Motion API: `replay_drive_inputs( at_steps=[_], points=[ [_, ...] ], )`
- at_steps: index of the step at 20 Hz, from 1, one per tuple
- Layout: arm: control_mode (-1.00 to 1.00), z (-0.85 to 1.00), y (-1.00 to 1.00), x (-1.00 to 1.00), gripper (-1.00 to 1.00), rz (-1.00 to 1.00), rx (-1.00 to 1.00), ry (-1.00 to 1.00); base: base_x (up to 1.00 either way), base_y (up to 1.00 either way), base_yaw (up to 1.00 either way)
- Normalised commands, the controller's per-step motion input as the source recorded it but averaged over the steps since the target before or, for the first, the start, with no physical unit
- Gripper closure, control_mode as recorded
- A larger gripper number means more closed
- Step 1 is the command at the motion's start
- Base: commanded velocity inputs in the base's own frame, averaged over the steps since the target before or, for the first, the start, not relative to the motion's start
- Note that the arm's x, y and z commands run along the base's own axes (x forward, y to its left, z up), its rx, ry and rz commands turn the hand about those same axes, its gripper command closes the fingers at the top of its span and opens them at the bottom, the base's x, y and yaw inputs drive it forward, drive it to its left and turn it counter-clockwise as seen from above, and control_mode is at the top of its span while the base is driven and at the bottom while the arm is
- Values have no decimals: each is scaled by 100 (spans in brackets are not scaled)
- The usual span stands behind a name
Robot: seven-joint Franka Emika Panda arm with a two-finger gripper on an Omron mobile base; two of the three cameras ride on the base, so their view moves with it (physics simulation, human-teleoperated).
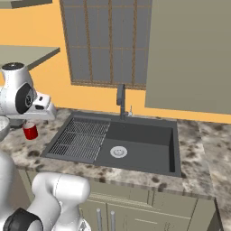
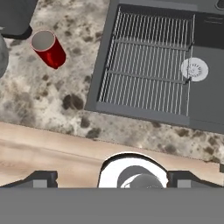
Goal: Pick the mug and place it in the sink. Pick the bowl and place it in the open cabinet and then close the cabinet.
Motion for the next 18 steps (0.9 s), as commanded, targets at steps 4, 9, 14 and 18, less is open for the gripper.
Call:
replay_drive_inputs(
  at_steps=[4,9,14,18],
  points=[
    [-100,-28,53,0,-100,0,15,0,0,0,0],
    [-100,-34,37,0,-100,0,3,0,0,0,0],
    [-100,-19,36,0,-100,0,-3,0,0,0,0],
    [-100,-15,33,0,-100,0,-5,0,0,0,0]
  ],
)
